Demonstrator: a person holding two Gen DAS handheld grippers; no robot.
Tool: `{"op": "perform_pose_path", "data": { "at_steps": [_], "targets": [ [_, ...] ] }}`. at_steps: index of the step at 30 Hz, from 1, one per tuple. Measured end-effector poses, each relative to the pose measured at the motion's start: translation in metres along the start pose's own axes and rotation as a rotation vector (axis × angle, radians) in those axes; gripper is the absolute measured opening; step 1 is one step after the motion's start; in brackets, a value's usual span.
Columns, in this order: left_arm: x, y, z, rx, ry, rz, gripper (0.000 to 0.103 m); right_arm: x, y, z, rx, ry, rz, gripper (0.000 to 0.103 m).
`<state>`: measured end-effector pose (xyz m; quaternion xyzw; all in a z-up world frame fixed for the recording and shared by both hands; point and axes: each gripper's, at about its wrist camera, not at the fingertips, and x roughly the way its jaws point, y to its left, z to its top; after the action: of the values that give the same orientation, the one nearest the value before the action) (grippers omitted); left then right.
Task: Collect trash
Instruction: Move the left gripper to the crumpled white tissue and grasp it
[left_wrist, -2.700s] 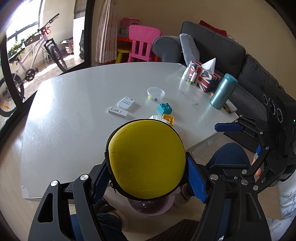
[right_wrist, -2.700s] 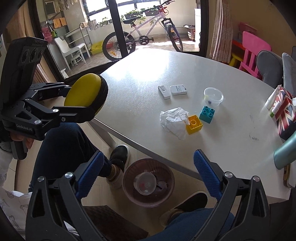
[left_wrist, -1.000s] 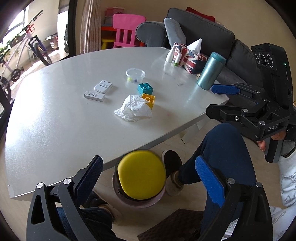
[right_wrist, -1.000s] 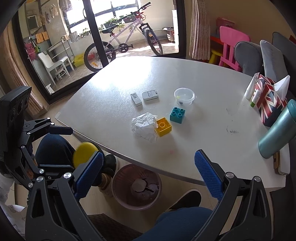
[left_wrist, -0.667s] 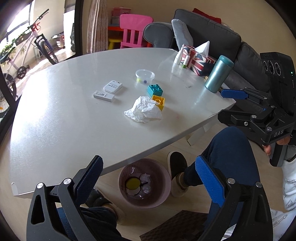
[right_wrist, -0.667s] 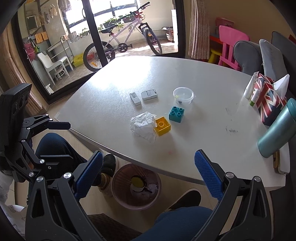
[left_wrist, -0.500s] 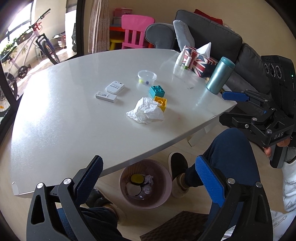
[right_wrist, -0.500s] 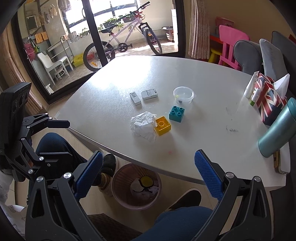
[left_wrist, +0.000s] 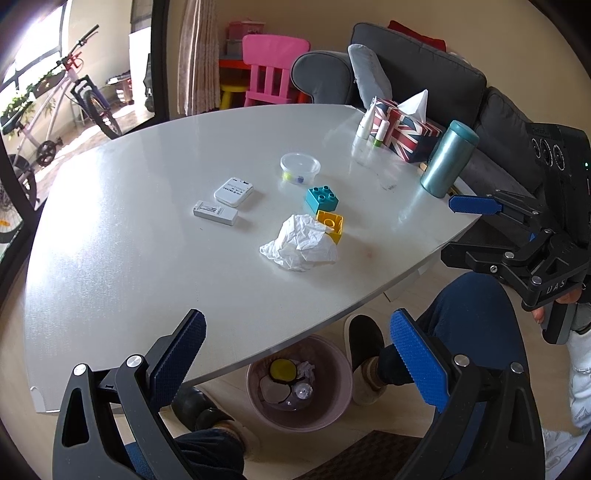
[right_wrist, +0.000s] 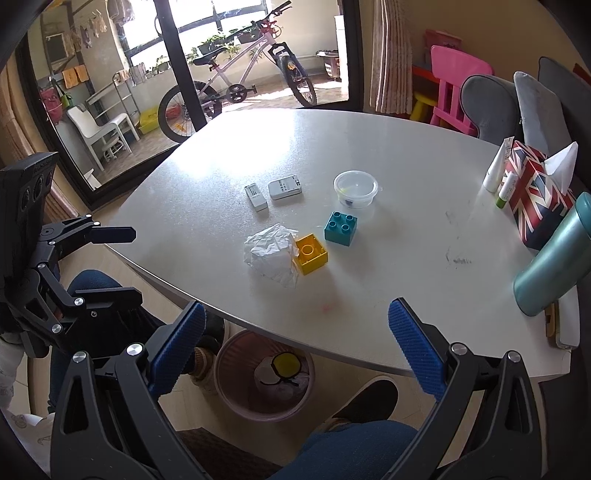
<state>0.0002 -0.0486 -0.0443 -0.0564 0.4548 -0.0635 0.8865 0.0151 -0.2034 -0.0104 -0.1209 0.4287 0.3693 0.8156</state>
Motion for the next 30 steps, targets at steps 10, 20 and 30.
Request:
{"op": "perform_pose_path", "data": {
  "at_steps": [10,20,30],
  "targets": [
    [0.027,0.003,0.02,0.03,0.028,-0.001,0.096,0.013,-0.01,0.006,0.007,0.022,-0.021,0.098],
    [0.063,0.007,0.04,0.037,0.073,-0.015,0.096,0.029,-0.024,0.005,0.026,0.06,-0.042,0.098],
    [0.1,0.01,0.046,0.034,0.121,-0.011,0.096,0.034,-0.034,0.004,0.047,0.074,-0.046,0.098]
  ]
}}
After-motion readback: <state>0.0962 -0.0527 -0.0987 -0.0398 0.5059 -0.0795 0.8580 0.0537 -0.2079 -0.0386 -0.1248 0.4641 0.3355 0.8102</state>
